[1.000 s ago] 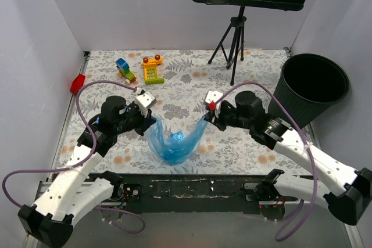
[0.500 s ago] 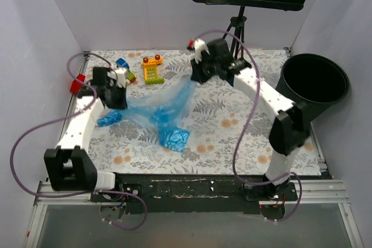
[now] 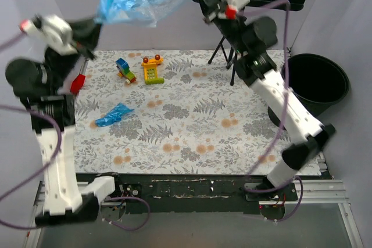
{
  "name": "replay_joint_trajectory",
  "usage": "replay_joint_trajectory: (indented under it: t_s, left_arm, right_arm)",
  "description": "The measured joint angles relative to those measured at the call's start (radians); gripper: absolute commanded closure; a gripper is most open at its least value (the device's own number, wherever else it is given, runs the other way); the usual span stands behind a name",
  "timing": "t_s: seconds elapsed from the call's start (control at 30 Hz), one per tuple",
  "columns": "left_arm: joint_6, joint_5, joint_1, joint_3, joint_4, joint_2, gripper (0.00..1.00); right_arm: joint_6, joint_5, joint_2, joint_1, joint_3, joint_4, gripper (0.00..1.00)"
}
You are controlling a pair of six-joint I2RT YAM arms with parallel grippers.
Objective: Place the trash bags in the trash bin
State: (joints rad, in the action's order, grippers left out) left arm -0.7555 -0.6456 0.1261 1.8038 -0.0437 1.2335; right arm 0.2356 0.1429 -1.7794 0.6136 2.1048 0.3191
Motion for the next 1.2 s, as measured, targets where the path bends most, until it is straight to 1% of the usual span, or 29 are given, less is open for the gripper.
replay_joint_trajectory:
  t_s: [0.03, 0.07, 0.1, 0.13, 0.17, 0.2, 0.23, 0.27, 0.33, 0.37, 0.4, 0.43, 0.47, 0.5, 0.57, 0.67, 0.77, 0.87, 0.93, 0.97, 1.0, 1.03, 1.1, 1.13, 1.2]
  left_arm:
    - [0.083, -0.027, -0.043, -0.14, 0.039, -0.122, 1.0]
    - [0.186, -0.043, -0.094, -0.253, 0.013, -0.213, 1.0]
    - [0.327, -0.045, -0.165, -0.359, -0.067, -0.293, 1.0]
    - [0.467, -0.026, -0.266, -0.452, -0.178, -0.341, 1.0]
    - [0.561, 0.002, -0.386, -0.539, -0.281, -0.353, 1.0]
    - [0.614, 0.038, -0.484, -0.618, -0.365, -0.331, 1.0]
    - [0.637, 0.055, -0.558, -0.695, -0.451, -0.279, 1.0]
    - [0.644, 0.063, -0.6, -0.747, -0.514, -0.215, 1.0]
    - [0.629, 0.079, -0.626, -0.816, -0.634, -0.079, 1.0]
    - [0.616, 0.083, -0.626, -0.819, -0.693, -0.055, 1.0]
    - [0.606, 0.082, -0.624, -0.812, -0.724, -0.058, 1.0]
    - [0.599, 0.08, -0.623, -0.794, -0.748, -0.074, 1.0]
    - [0.592, 0.077, -0.623, -0.763, -0.767, -0.1, 1.0]
    - [0.583, 0.075, -0.623, -0.731, -0.768, -0.131, 1.0]
    - [0.551, 0.087, -0.623, -0.69, -0.736, -0.204, 1.0]
    - [0.471, 0.196, -0.624, -0.697, -0.669, -0.304, 1.0]
    - [0.391, 0.338, -0.623, -0.719, -0.624, -0.34, 1.0]
    - [0.332, 0.44, -0.602, -0.72, -0.609, -0.309, 1.0]
    - [0.32, 0.527, -0.575, -0.718, -0.596, -0.275, 1.0]
    - [0.32, 0.567, -0.558, -0.717, -0.583, -0.263, 1.0]
    - [0.32, 0.61, -0.53, -0.714, -0.561, -0.249, 1.0]
    - [0.317, 0.645, -0.493, -0.705, -0.545, -0.238, 1.0]
    - [0.286, 0.682, -0.426, -0.672, -0.534, -0.22, 1.0]
    - [0.258, 0.666, -0.407, -0.647, -0.535, -0.213, 1.0]
    - [0.218, 0.639, -0.403, -0.62, -0.529, -0.214, 1.0]
  right_arm:
    - [0.068, 0.006, 0.123, 0.026, -0.179, 0.114, 0.99]
    - [0.126, 0.023, 0.202, 0.043, -0.315, 0.133, 0.99]
    - [0.193, 0.056, 0.29, 0.059, -0.44, 0.1, 0.99]
    - [0.281, 0.108, 0.336, 0.07, -0.516, -0.022, 0.99]
    - [0.333, 0.14, 0.34, 0.074, -0.549, -0.112, 0.99]
    - [0.408, 0.193, 0.334, 0.083, -0.636, -0.231, 0.99]
    - [0.449, 0.229, 0.335, 0.088, -0.72, -0.324, 0.99]
    - [0.484, 0.265, 0.332, 0.098, -0.838, -0.425, 0.99]
    - [0.508, 0.312, 0.318, 0.135, -1.084, -0.65, 0.99]
    - [0.504, 0.338, 0.329, 0.163, -1.186, -0.761, 0.99]
    - [0.492, 0.362, 0.372, 0.192, -1.259, -0.861, 0.99]
    - [0.481, 0.381, 0.427, 0.211, -1.282, -0.917, 0.99]
    - [0.465, 0.397, 0.514, 0.224, -1.282, -0.945, 0.99]
    - [0.447, 0.405, 0.608, 0.225, -1.26, -0.935, 0.99]
    - [0.415, 0.402, 0.739, 0.214, -1.18, -0.875, 0.99]
    - [0.341, 0.364, 0.811, 0.176, -1.099, -0.738, 0.99]
    - [0.242, 0.277, 0.767, 0.119, -1.093, -0.665, 0.99]
    - [0.142, 0.129, 0.637, 0.092, -1.059, -0.661, 0.99]
    - [0.072, 0.011, 0.539, 0.069, -1.012, -0.671, 0.99]
    - [0.034, -0.025, 0.499, 0.044, -0.987, -0.678, 0.99]
    - [0.004, -0.05, 0.472, 0.014, -0.967, -0.682, 0.99]
    - [-0.039, -0.077, 0.439, -0.043, -0.937, -0.689, 0.99]
    - [-0.091, -0.095, 0.409, -0.122, -0.901, -0.692, 0.99]
    - [-0.115, -0.077, 0.401, -0.151, -0.884, -0.687, 0.99]
    - [-0.146, -0.062, 0.399, -0.153, -0.85, -0.686, 0.99]
